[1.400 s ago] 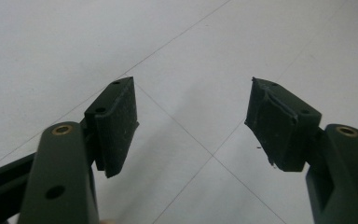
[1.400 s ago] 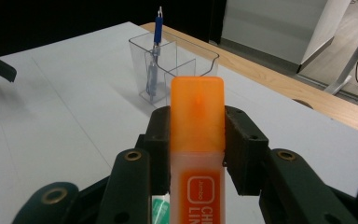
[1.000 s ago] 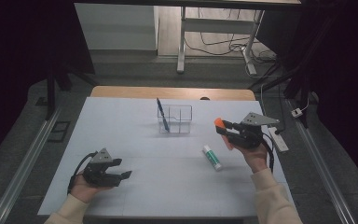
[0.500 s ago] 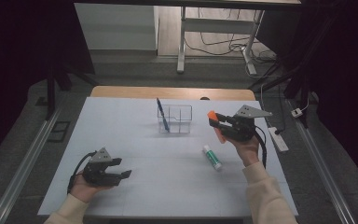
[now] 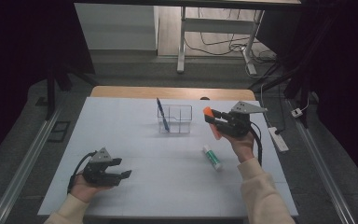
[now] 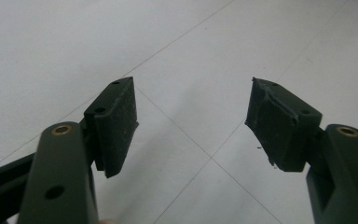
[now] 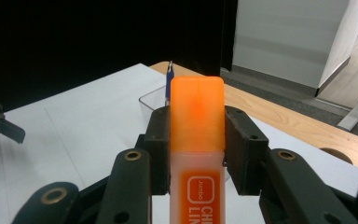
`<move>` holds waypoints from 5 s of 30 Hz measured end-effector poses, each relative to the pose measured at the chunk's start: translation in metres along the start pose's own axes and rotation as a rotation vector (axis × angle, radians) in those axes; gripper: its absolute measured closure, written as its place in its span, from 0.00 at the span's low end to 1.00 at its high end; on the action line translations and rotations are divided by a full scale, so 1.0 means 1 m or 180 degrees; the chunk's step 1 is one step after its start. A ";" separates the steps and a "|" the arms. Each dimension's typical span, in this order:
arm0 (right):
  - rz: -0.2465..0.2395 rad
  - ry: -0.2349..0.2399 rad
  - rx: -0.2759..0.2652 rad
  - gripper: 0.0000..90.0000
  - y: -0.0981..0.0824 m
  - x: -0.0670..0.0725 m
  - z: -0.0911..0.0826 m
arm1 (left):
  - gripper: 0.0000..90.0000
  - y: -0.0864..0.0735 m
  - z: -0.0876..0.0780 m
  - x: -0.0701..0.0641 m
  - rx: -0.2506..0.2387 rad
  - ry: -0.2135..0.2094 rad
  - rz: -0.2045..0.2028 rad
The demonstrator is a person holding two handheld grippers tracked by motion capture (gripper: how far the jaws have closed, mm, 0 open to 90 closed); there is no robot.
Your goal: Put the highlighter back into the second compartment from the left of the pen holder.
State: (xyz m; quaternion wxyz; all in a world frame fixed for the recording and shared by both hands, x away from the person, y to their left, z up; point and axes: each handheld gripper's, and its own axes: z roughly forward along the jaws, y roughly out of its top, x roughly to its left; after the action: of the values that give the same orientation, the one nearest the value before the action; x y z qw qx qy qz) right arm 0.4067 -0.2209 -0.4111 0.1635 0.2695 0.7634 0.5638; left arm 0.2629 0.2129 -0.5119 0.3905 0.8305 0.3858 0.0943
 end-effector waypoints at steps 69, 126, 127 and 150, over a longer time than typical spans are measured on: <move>0.0150 0.0005 -0.0172 0.71 0.036 0.003 0.082 | 0.36 0.000 0.001 0.000 0.0001 -0.0007 -0.0002; 0.0290 -0.0018 -0.0050 0.58 0.026 0.000 0.161 | 0.35 -0.002 0.004 0.001 0.0069 -0.0012 0.0025; 0.0285 -0.0013 -0.0050 0.57 0.027 0.000 0.159 | 0.35 -0.002 0.004 0.001 0.0066 -0.0012 0.0024; 0.0117 0.0001 0.0173 0.53 0.022 -0.005 0.110 | 0.35 -0.002 0.003 0.001 0.0048 0.0001 0.0015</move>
State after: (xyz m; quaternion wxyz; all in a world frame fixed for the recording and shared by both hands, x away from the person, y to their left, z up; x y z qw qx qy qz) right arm 0.4766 -0.1340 -0.4242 0.1457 0.2876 0.7734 0.5458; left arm 0.2637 0.2130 -0.5156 0.3839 0.8344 0.3846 0.0924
